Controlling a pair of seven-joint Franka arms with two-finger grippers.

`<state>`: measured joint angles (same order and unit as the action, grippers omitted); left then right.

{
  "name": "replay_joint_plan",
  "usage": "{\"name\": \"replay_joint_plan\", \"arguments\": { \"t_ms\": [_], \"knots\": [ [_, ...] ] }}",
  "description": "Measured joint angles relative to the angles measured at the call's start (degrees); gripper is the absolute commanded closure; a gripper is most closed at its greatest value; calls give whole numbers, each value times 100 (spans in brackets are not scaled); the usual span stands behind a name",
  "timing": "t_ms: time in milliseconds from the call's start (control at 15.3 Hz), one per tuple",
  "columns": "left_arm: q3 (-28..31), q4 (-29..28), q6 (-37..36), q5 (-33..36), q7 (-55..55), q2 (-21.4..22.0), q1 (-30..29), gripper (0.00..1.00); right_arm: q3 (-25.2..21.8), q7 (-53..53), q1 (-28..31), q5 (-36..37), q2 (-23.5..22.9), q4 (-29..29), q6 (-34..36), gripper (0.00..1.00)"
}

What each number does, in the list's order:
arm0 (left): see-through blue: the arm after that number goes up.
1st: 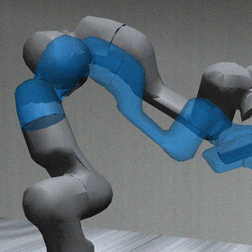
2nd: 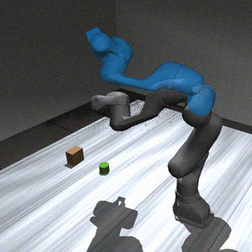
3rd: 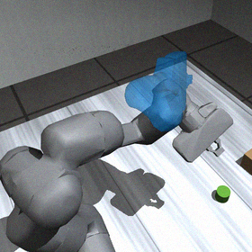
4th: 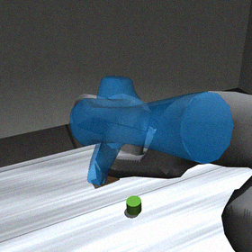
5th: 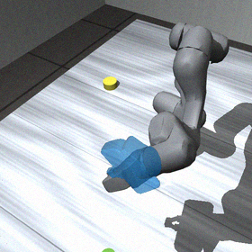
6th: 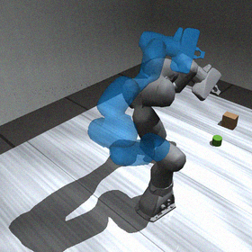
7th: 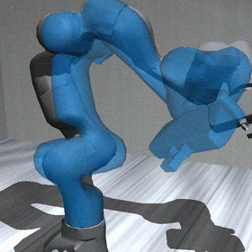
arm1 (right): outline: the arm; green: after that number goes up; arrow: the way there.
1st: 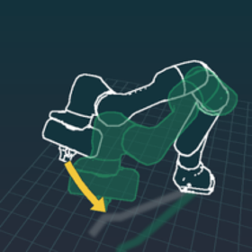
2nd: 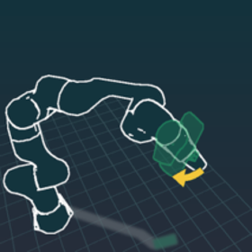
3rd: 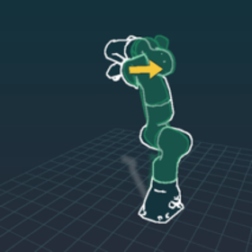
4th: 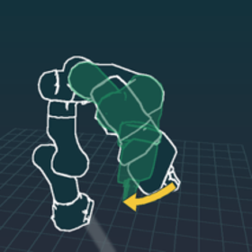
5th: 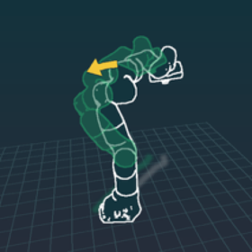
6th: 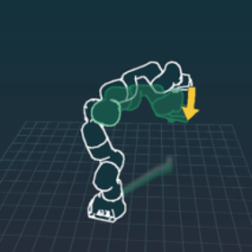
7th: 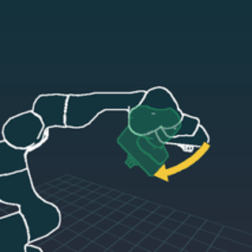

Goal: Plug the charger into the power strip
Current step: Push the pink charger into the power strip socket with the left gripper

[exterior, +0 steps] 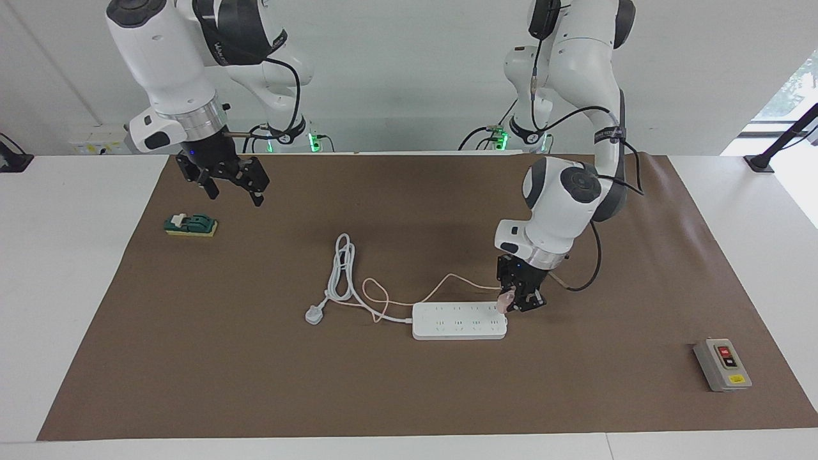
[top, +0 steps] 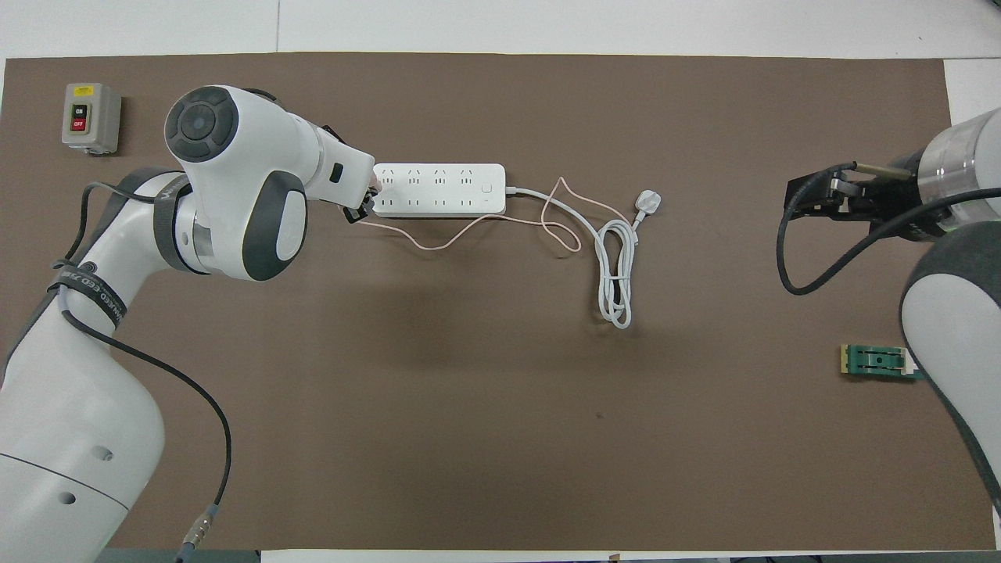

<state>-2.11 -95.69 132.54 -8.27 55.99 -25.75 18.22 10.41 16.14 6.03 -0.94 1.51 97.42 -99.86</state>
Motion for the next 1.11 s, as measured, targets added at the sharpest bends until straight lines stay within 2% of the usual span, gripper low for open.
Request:
{"name": "replay_joint_plan", "arguments": {
  "t_ms": [393, 1114],
  "knots": [
    [0, 14, 47, -613, 256, -68, -27, 100, 2, -887, 43, 78, 158, 33, 387, 0],
    [-41, 13, 86, -673, 563, -132, -41, 100, 0, -1280, 61, 81, 256, 218, 553, 0]
  ]
}}
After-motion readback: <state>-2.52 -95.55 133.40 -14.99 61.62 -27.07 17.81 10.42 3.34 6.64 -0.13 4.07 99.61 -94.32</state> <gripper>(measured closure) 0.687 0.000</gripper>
